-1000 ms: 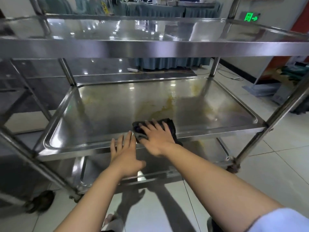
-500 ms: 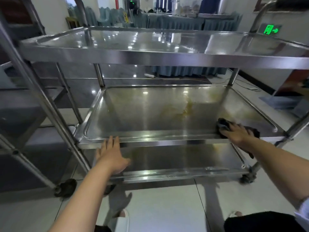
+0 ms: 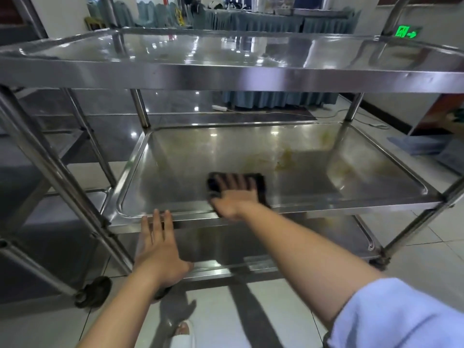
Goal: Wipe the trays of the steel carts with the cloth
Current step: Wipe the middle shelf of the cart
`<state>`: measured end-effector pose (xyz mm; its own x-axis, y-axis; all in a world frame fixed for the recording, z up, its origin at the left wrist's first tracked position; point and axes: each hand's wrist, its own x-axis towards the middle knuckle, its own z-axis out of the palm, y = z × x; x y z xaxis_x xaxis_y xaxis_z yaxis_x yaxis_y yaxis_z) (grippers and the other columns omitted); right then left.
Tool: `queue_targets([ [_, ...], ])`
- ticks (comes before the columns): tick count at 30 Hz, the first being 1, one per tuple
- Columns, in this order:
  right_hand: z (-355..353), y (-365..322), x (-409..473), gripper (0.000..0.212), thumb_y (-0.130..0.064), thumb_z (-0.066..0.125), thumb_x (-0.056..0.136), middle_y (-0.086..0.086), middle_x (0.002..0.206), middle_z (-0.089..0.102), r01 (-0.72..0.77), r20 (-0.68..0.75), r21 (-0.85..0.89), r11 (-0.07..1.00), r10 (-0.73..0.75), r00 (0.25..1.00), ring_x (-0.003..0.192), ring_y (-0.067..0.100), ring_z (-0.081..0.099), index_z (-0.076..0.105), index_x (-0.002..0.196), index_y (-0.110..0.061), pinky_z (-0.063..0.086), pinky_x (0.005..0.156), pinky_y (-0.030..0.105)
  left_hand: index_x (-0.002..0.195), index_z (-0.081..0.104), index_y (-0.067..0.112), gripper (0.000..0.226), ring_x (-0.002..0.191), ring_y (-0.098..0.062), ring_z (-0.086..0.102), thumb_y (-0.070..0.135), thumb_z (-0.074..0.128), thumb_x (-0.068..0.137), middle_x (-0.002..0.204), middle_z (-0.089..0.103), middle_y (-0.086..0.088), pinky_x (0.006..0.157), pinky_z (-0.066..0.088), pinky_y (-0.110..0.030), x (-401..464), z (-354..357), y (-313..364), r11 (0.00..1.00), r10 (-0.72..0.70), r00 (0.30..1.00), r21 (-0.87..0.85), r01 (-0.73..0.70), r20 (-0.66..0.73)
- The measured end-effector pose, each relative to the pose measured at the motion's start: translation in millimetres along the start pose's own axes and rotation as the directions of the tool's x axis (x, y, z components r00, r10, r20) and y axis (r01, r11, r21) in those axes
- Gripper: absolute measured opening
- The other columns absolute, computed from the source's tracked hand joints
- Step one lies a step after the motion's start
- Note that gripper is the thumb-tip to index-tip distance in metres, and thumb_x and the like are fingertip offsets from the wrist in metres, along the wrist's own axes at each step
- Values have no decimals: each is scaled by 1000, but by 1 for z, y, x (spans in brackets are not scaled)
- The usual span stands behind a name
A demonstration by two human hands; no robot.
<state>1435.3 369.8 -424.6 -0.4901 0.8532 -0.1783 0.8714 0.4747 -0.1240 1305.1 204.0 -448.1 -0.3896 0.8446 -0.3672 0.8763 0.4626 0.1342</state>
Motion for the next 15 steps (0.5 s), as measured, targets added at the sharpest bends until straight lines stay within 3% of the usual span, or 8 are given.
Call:
queue_targets([
  [4, 6, -46, -5, 66, -55, 26, 103, -2, 167, -12, 195, 94, 44, 980, -198, 976, 153, 25, -18, -1, 159, -35, -15, 120, 52, 125, -49, 9, 130, 115, -36, -58, 69, 58, 81, 132, -57, -13, 118, -19, -47, 4, 1, 4, 999, -42, 999, 13, 42, 27],
  [9, -5, 2, -18, 63, -57, 33, 101, -9, 168, -1, 327, 52, 57, 943, -330, 942, 154, 15, -9, 9, 158, -42, -7, 123, 44, 142, -41, 11, 124, 122, -33, -53, 58, 60, 86, 133, -56, -6, 123, -8, -48, -2, -2, 10, 998, -27, 999, -56, 28, 30],
  [12, -9, 50, -32, 65, -61, 35, 97, -12, 167, 6, 302, 4, -6, 953, -302, 953, 154, 11, -2, 12, 156, -46, -1, 123, 40, 144, -40, 19, 122, 126, -27, -52, 50, 63, 87, 134, -57, 3, 123, 4, -53, -8, -6, 9, 990, -11, 999, -138, 17, 47],
  [15, -17, 100, -40, 76, -72, 21, 83, -13, 167, 4, 198, 14, -38, 980, -197, 980, 153, 9, -1, 4, 153, -51, 1, 122, 38, 149, -33, 22, 117, 138, -27, -44, 45, 64, 88, 143, -52, 5, 123, 4, -53, -13, -10, 7, 985, 12, 999, -174, -5, 40],
])
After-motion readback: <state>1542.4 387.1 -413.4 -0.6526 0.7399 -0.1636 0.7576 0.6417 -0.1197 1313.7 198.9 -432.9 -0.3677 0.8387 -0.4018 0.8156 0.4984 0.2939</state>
